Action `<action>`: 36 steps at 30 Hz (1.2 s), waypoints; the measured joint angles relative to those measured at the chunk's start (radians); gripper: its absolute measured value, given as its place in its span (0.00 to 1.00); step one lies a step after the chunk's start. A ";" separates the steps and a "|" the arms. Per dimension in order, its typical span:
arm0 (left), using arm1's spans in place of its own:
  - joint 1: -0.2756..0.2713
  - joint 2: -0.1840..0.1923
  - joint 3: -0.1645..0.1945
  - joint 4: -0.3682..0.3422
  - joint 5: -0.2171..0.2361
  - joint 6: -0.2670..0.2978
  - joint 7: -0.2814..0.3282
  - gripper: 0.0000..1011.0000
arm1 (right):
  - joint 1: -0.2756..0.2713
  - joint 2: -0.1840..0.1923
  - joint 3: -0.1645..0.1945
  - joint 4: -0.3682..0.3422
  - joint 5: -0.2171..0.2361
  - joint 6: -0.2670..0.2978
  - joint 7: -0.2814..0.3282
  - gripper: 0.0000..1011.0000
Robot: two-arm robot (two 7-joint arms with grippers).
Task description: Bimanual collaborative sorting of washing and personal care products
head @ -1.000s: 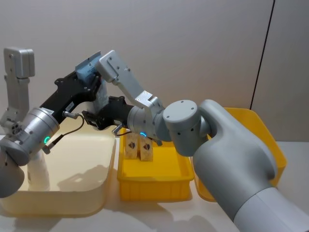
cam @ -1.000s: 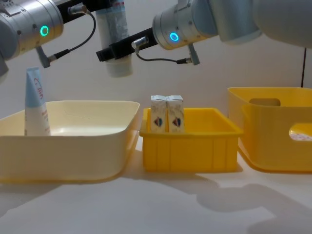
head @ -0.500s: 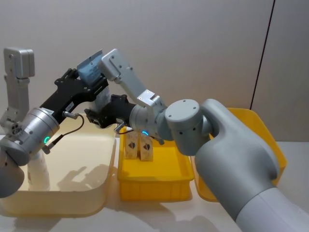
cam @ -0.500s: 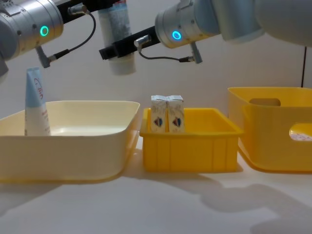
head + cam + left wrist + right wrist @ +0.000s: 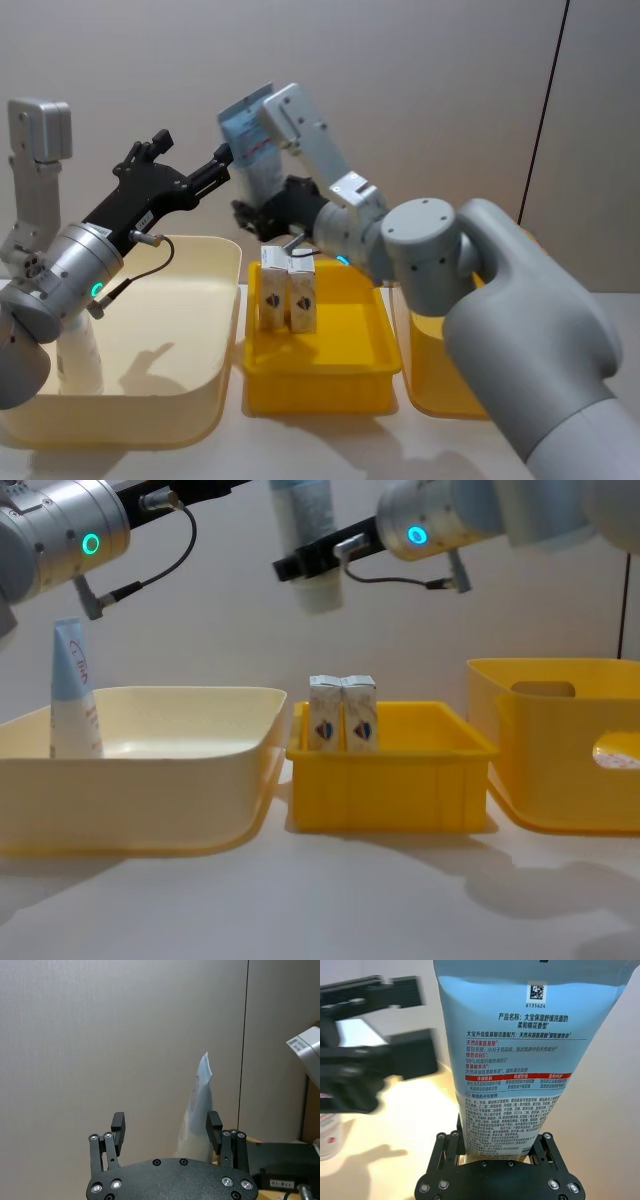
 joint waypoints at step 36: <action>0.000 0.000 0.000 0.000 0.000 0.000 0.000 0.99 | 0.003 0.111 0.193 -0.022 -0.078 0.188 -0.311 0.57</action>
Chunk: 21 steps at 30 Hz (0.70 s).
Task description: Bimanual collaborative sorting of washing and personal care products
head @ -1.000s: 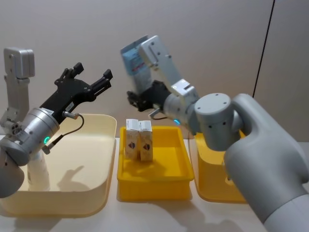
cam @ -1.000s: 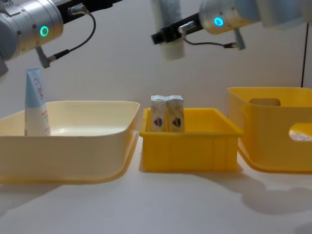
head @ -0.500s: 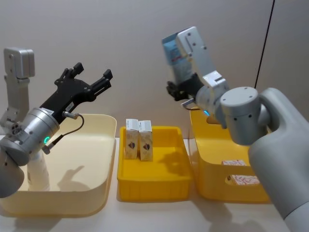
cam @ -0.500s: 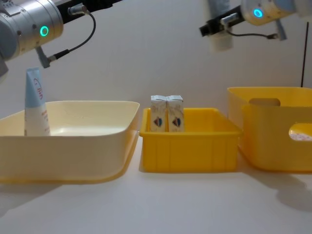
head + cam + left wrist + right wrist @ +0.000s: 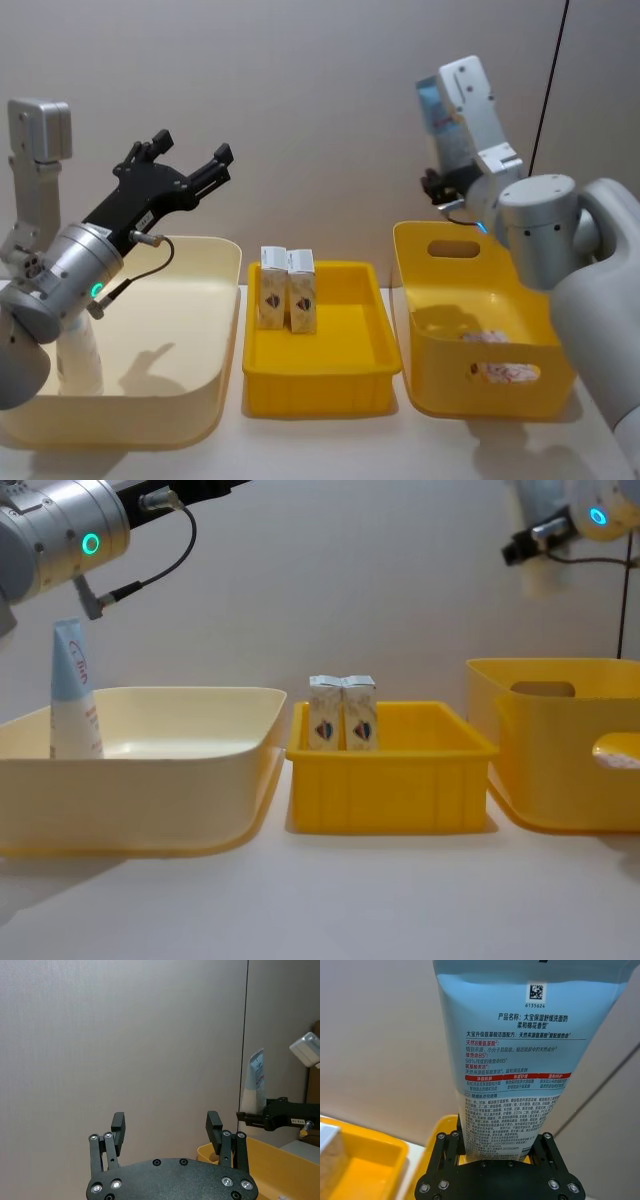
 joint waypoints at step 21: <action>0.000 0.000 0.000 0.000 0.000 0.000 0.000 0.99 | 0.279 -0.040 0.105 0.616 0.011 -0.136 -0.094 0.84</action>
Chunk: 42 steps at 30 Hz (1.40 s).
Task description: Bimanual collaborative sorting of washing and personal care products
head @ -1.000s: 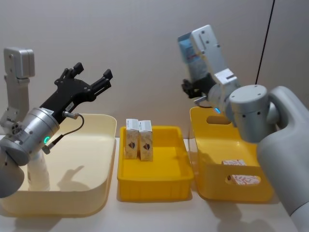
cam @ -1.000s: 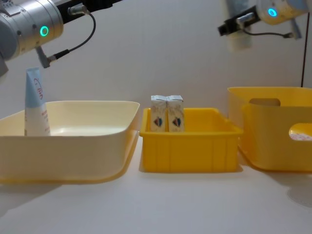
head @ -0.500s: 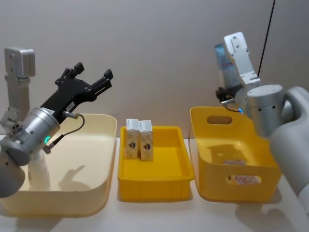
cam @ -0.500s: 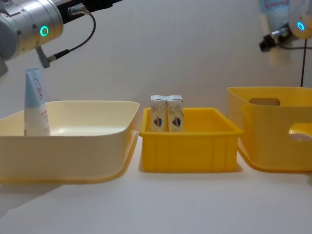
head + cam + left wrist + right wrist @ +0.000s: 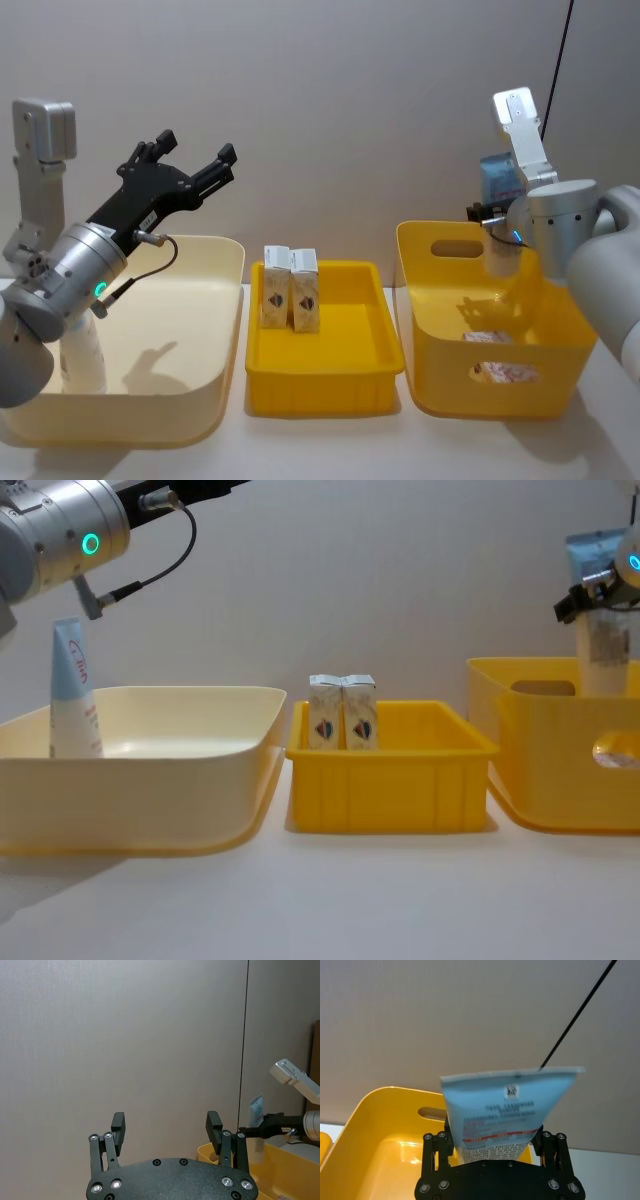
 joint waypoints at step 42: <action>0.000 0.000 0.000 0.000 0.000 0.000 0.000 0.99 | 0.087 -0.013 0.025 0.188 0.003 -0.054 -0.021 0.99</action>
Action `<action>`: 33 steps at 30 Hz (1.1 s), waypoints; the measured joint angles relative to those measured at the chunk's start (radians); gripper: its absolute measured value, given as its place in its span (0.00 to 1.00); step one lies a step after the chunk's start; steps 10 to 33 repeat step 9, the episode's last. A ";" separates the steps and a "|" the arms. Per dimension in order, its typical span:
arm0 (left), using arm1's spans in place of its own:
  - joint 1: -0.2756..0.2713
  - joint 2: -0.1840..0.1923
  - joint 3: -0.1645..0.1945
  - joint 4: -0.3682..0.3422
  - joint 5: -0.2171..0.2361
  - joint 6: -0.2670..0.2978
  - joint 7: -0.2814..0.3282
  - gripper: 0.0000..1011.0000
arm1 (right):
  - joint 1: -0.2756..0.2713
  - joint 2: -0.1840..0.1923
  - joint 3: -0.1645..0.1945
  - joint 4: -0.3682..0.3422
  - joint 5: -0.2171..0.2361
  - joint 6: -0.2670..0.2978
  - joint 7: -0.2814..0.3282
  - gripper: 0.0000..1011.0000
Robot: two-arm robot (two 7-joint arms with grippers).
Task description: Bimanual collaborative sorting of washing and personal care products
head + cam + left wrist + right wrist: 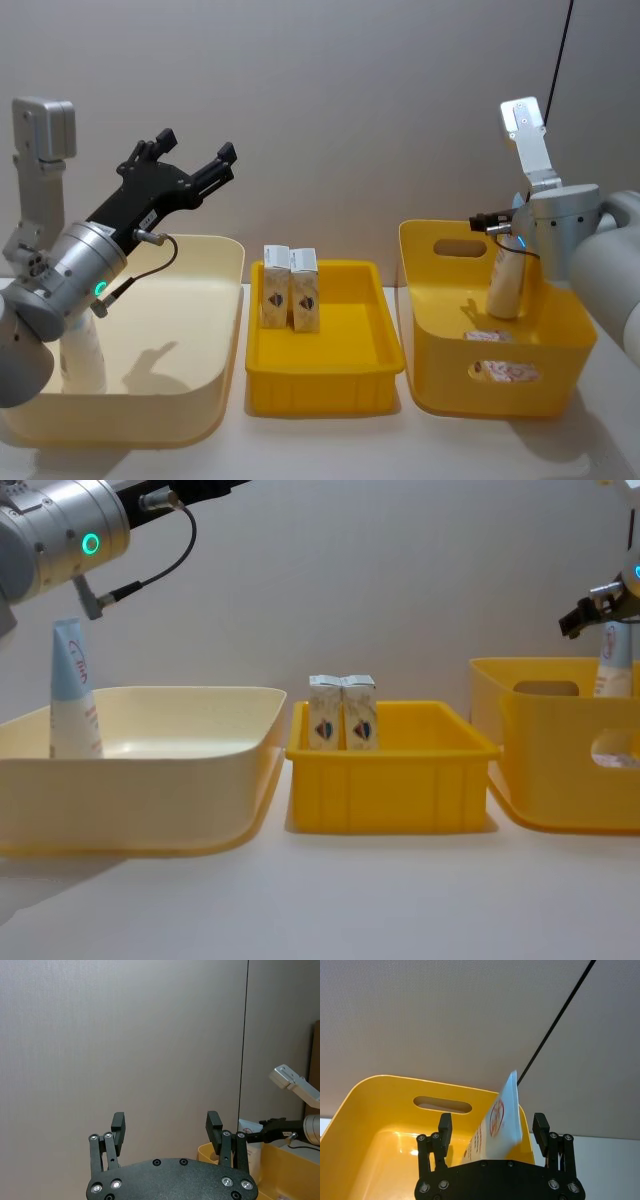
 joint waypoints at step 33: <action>0.000 0.000 0.000 0.000 0.000 0.000 0.000 0.99 | 0.001 0.000 0.001 0.004 0.000 -0.001 0.000 0.99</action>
